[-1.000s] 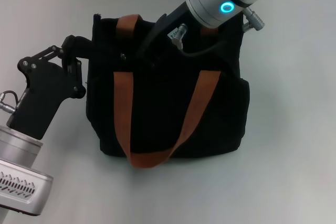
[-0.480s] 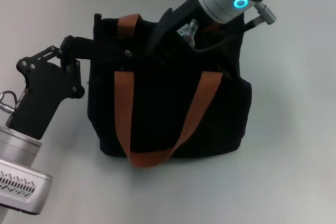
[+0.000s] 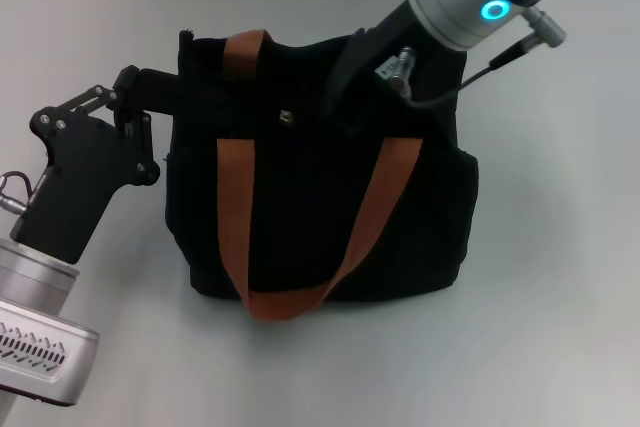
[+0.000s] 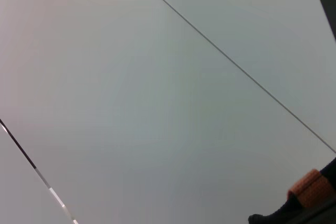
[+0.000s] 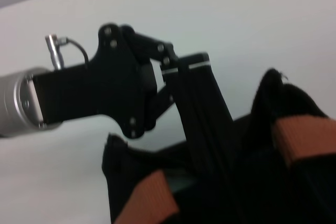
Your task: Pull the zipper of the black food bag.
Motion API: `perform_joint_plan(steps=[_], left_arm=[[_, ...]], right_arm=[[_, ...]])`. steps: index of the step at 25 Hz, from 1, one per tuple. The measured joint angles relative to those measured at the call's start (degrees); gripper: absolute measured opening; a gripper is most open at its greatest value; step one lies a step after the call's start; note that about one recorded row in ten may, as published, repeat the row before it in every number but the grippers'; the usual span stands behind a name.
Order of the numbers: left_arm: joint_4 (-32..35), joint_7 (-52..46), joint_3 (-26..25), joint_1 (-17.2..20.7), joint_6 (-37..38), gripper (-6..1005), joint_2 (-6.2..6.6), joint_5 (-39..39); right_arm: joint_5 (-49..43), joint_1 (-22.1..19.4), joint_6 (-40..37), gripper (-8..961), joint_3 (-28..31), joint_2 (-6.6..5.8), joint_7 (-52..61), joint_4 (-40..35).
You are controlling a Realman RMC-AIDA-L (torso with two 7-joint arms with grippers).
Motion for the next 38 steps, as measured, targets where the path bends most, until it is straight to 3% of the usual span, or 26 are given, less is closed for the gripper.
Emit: perform_joint_plan(steps=[15,27,33,35,38], left_arm=[[-0.03,-0.29,-0.49,0.25,-0.54,64,0.00,-0.09],[-0.26,-0.33,-1.08,-0.02,-1.02,65,0.03,-0.23],[-0.55,-0.91,-0.54,0.29,0.68,65,0.00,0.09],[-0.79,-2.46,-0.37,0.62,2.69,65,0.00,0.14],[-2.14,-6.68,-2.12,1.38,7.05,66,0.00,-0.10]], right_arm=[[-10.01,-6.24,-12.52,70,5.91,-0.01,5.40,-13.53],[-13.90,-12.08,-16.87,62,11.58,-0.05,4.93,-19.62],[-8.63,-14.37,-16.30,33,14.69,0.13,4.12,-20.58],[-3.45,-18.22,-13.28,24,15.34,0.26,1.41,-22.80],[1.87,-21.06,-11.24,100,16.19,0.24,-1.30,-24.21]])
